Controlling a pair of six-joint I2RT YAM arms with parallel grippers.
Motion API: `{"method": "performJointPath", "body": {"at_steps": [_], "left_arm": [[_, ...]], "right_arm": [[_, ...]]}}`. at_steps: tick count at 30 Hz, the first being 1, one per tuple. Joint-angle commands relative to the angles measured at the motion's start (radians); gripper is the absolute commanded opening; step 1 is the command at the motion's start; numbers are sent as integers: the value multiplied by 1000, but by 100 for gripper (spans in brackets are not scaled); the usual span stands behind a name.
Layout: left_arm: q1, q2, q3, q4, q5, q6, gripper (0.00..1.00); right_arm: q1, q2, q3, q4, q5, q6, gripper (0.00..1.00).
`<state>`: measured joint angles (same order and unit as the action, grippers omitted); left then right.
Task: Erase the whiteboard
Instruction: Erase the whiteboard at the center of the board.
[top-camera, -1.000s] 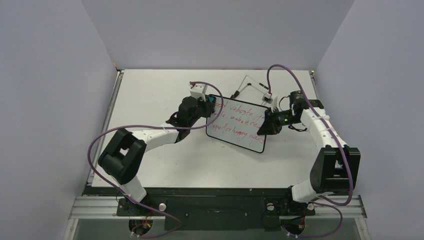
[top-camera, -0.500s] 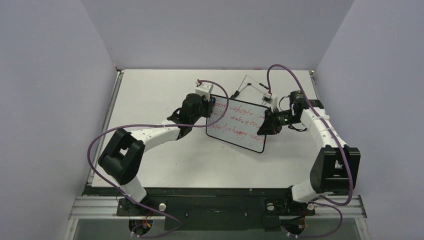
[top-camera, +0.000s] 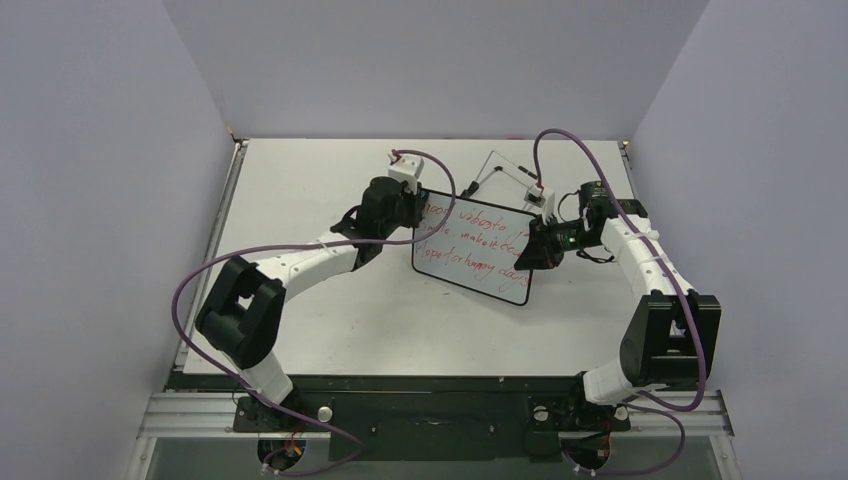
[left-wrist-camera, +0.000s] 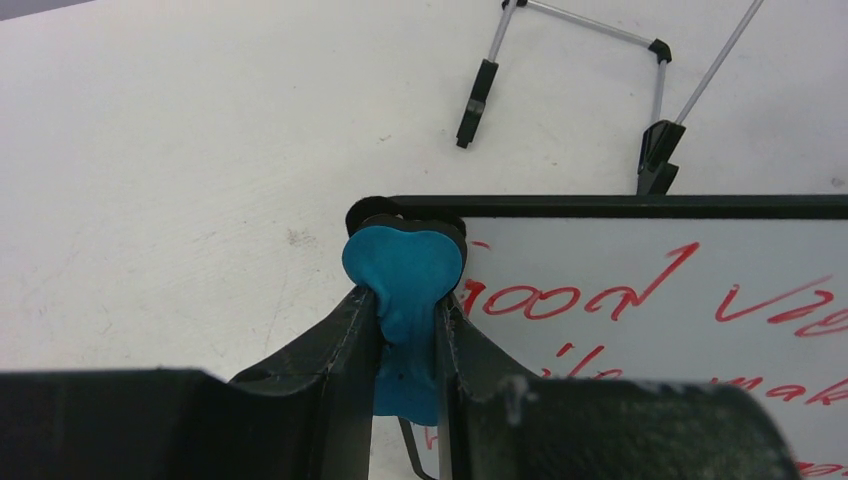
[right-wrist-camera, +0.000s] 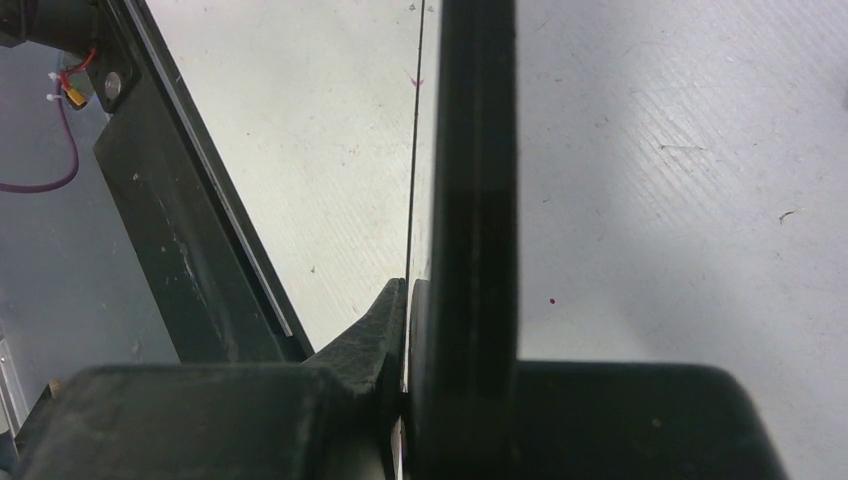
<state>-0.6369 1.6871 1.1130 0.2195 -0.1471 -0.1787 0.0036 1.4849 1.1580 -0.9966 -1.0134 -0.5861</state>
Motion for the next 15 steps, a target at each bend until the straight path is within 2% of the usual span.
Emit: {"method": "performJointPath", "body": {"at_steps": [1, 9, 15], "left_arm": [[36, 21, 45, 23, 0, -53, 0], [27, 7, -64, 86, 59, -64, 0], [8, -21, -23, 86, 95, -41, 0]], "right_arm": [[29, 8, 21, -25, -9, -87, 0], [29, 12, 22, -24, -9, -87, 0], [33, 13, 22, -25, -9, -87, 0]]}}
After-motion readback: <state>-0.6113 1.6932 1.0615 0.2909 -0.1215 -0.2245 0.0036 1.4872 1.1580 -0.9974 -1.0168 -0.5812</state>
